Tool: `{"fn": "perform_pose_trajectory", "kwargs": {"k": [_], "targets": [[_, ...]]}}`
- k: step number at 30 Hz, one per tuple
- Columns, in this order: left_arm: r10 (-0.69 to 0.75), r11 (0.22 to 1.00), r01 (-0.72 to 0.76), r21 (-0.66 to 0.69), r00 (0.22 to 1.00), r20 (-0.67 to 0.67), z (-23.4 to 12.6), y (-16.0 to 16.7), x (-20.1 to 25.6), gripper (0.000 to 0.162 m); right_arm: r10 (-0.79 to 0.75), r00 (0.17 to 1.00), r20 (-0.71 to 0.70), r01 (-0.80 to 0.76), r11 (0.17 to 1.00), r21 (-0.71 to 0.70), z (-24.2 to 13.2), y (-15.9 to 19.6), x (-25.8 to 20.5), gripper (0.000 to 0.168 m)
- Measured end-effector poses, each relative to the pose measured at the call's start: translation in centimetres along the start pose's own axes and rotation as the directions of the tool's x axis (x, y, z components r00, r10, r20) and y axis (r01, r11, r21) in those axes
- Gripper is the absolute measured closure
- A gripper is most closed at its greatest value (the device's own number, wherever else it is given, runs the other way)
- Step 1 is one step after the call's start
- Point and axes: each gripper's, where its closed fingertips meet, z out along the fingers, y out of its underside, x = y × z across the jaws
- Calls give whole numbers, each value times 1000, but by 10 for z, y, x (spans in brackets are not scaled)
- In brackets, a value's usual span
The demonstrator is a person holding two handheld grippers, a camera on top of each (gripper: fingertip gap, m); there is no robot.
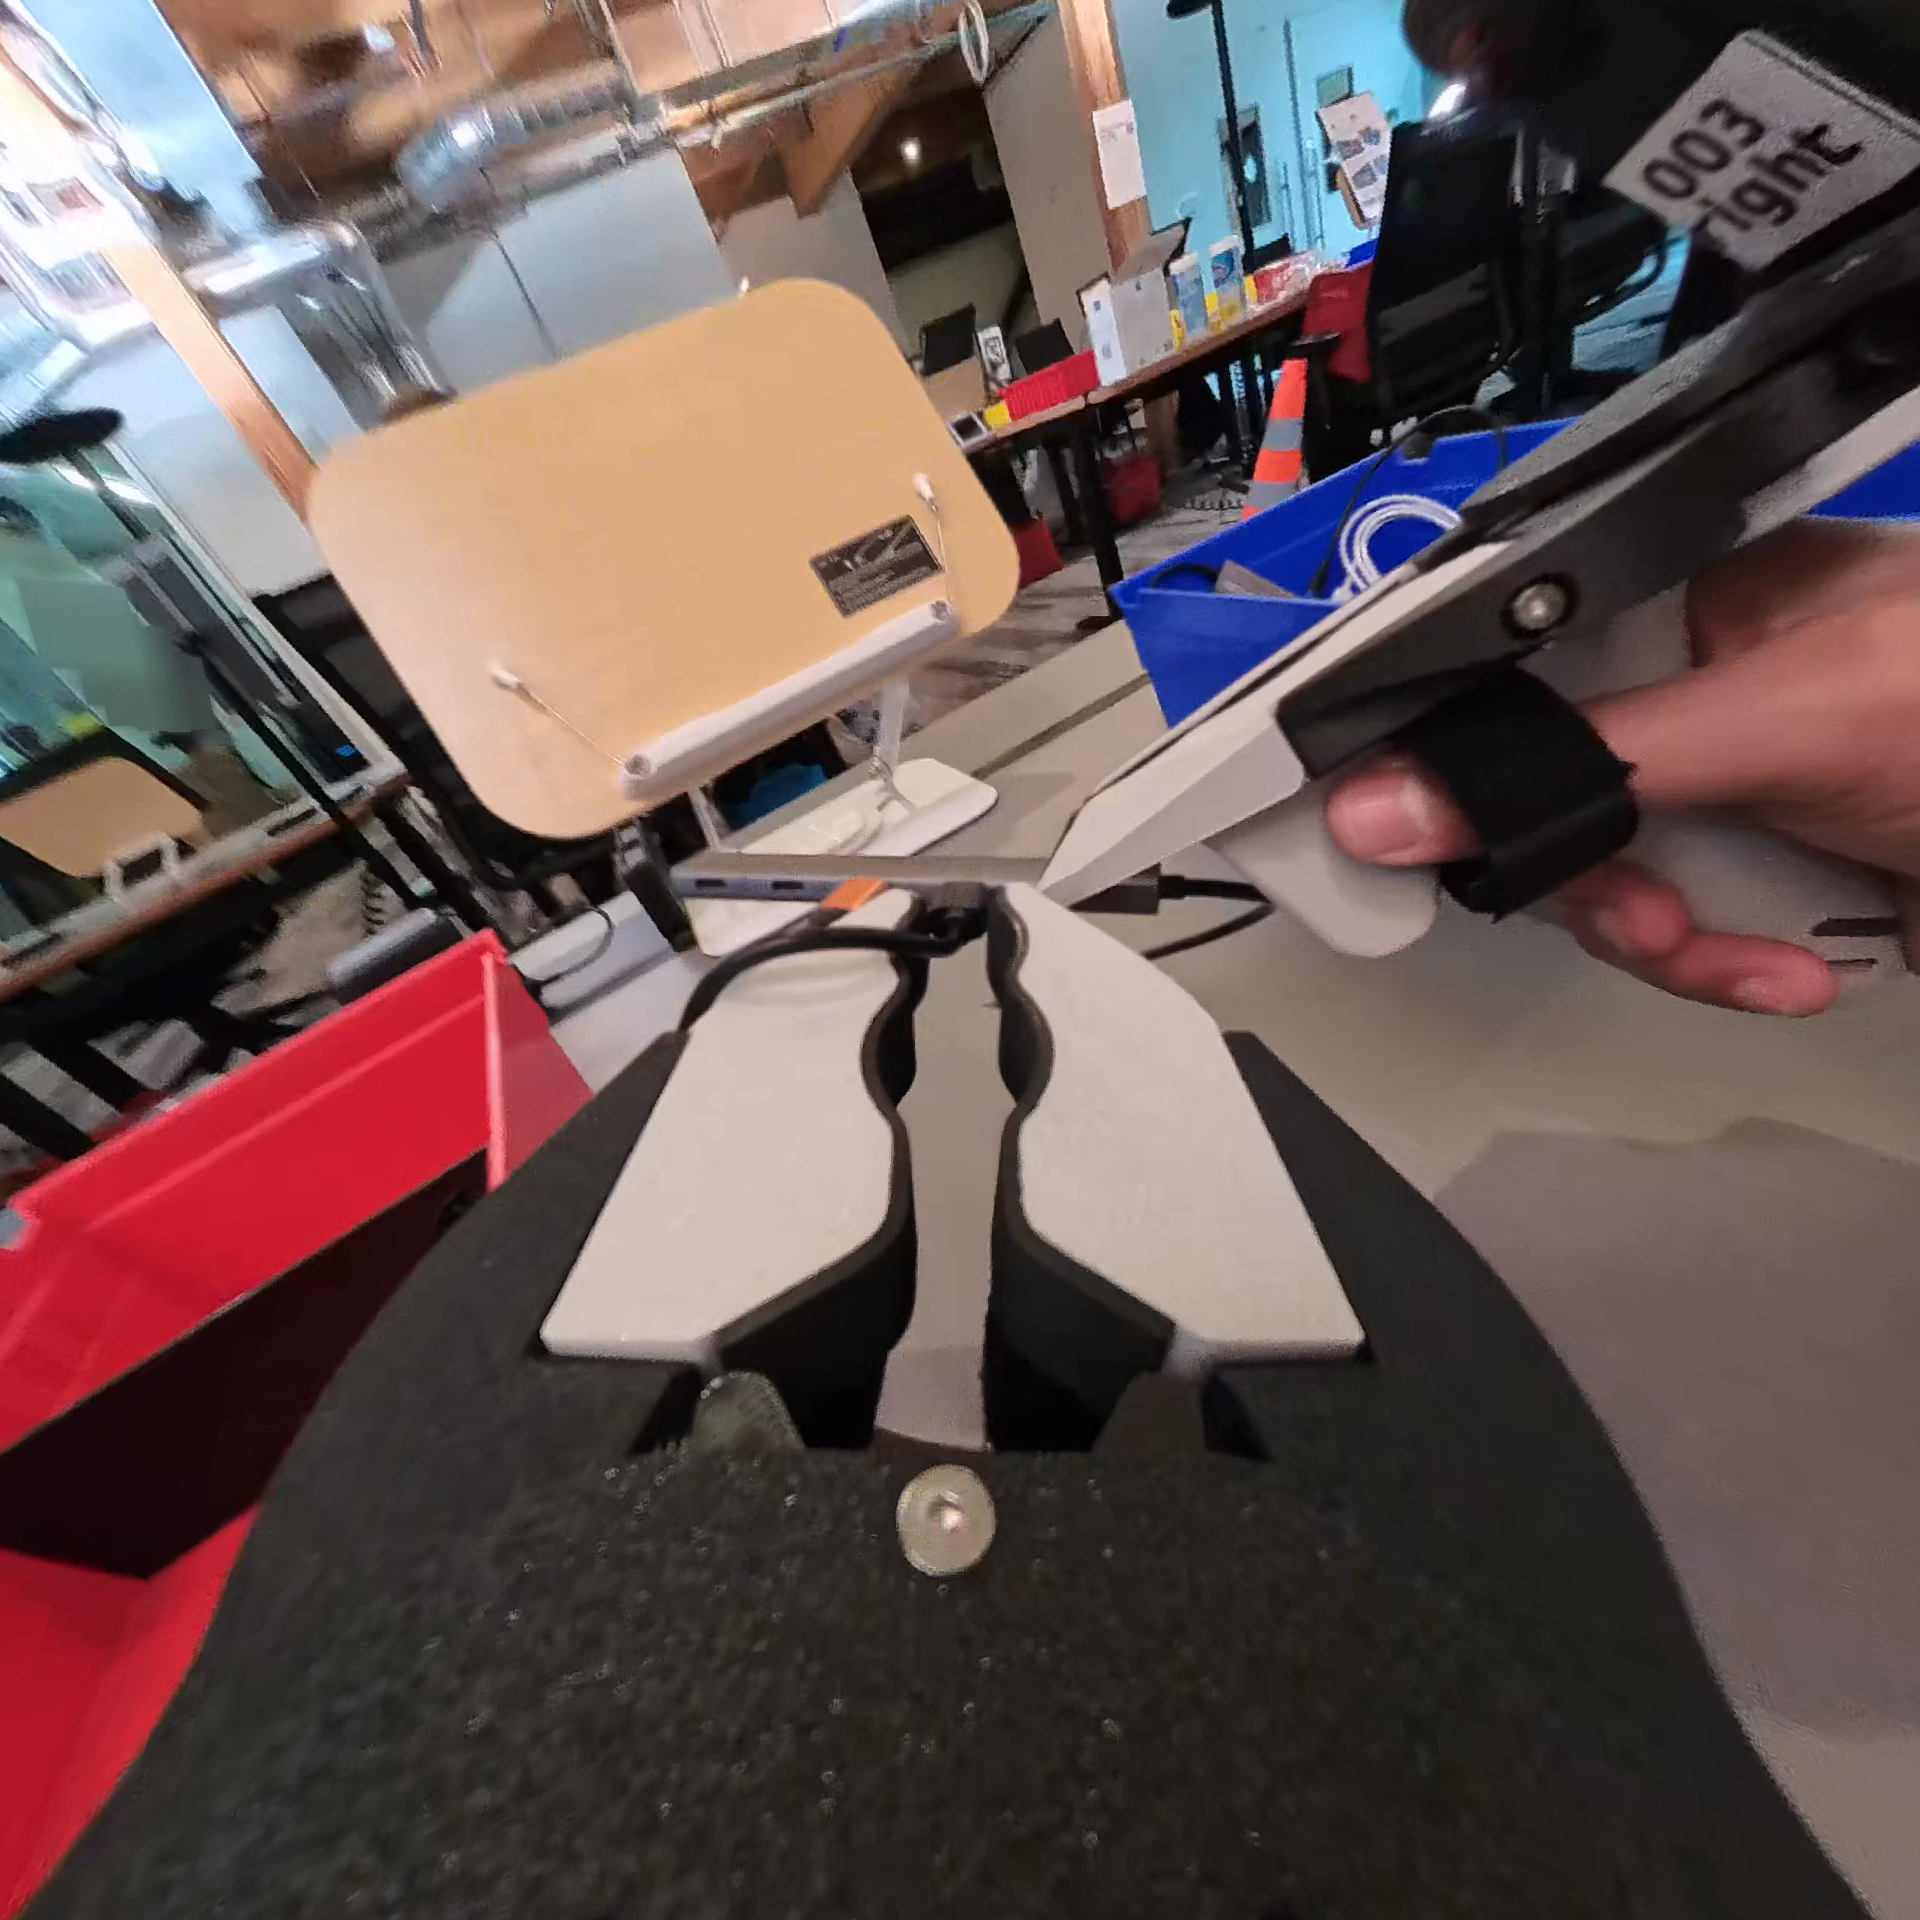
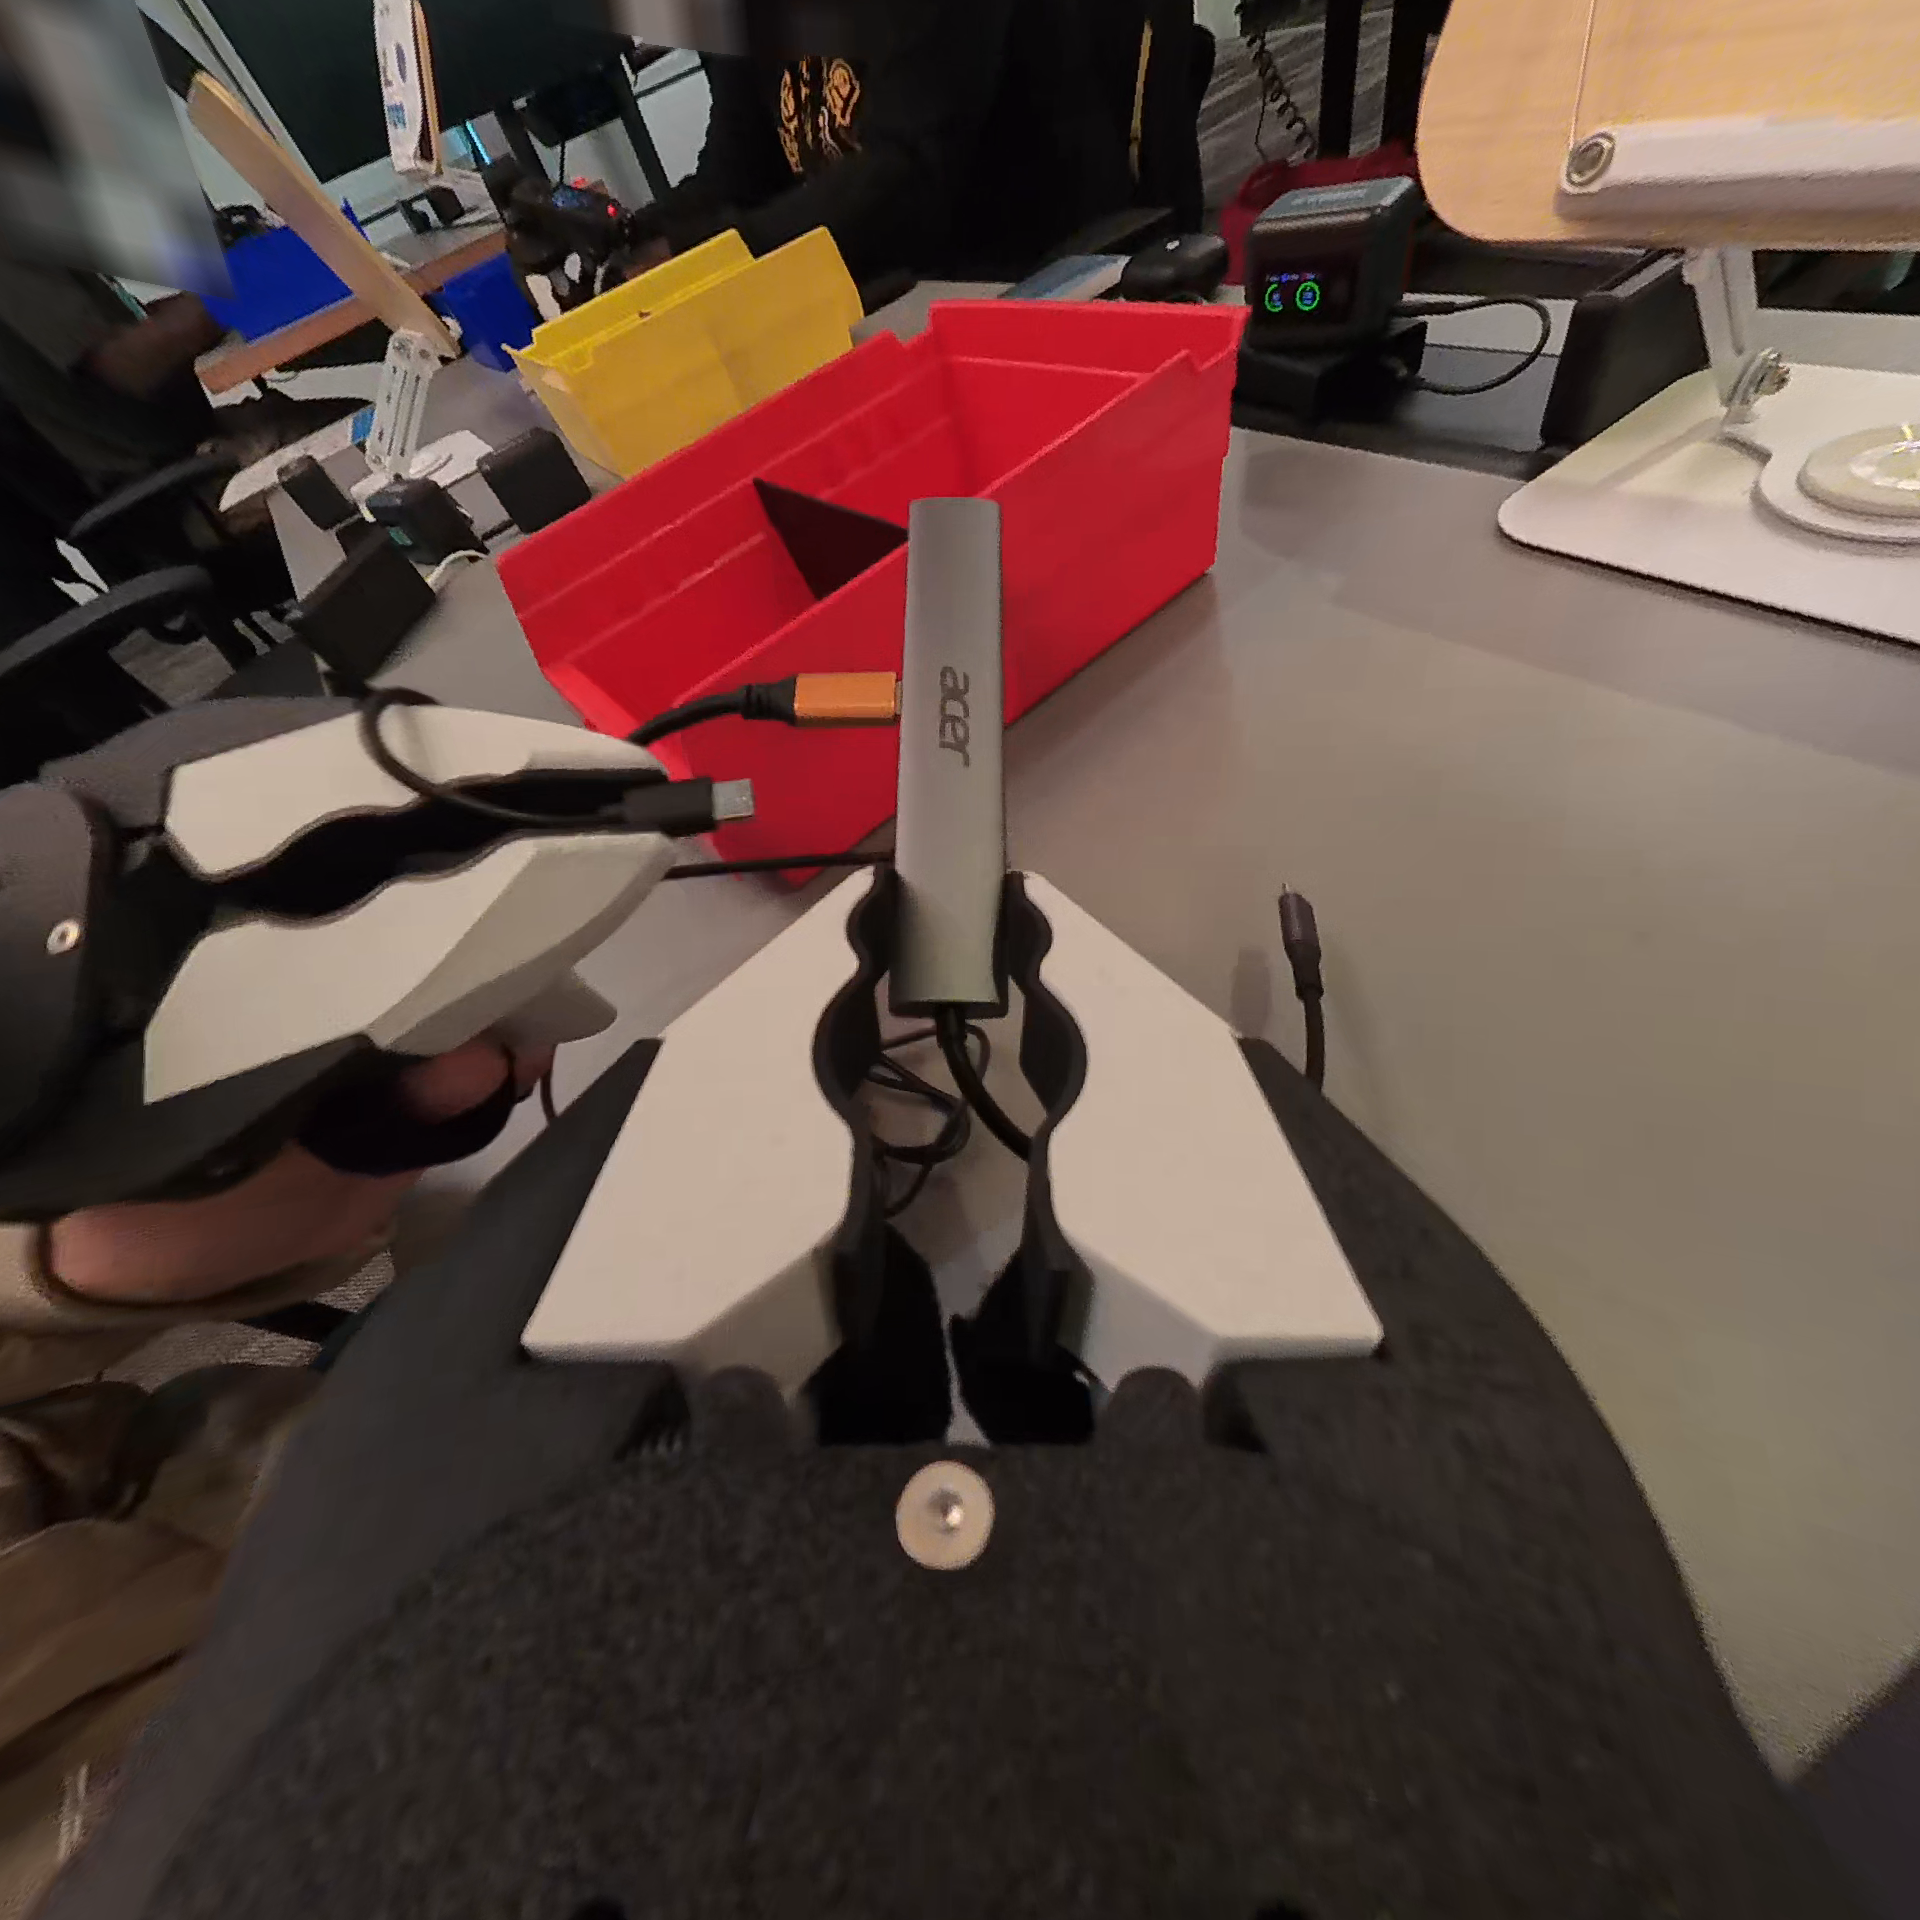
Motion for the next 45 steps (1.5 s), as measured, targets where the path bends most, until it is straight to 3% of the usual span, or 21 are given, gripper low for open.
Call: {"fn": "perform_pose_trajectory", "kwargs": {"k": [11,24,34,42,45], "targets": [[-26,998,27,-62,999,22,3,13,-7,152,-7,998,64,8,1000,-9,1,0,-21,149],[-62,998,62,-12,998,-22,3,11,-5,152,15,992,129,-13,1000,-13,-1,2,-26,148],[-81,996,83,38,995,-65,0,3,-5,152,-107,988,109,108,994,-3,-5,0,-34,148],[57,997,-53,54,996,-74,-5,3,-4,152,-27,980,197,34,999,-33,0,3,-39,147],[100,993,-92,70,989,-112,-7,2,7,152,-1,975,222,19,997,-80,6,12,-41,137]]}}
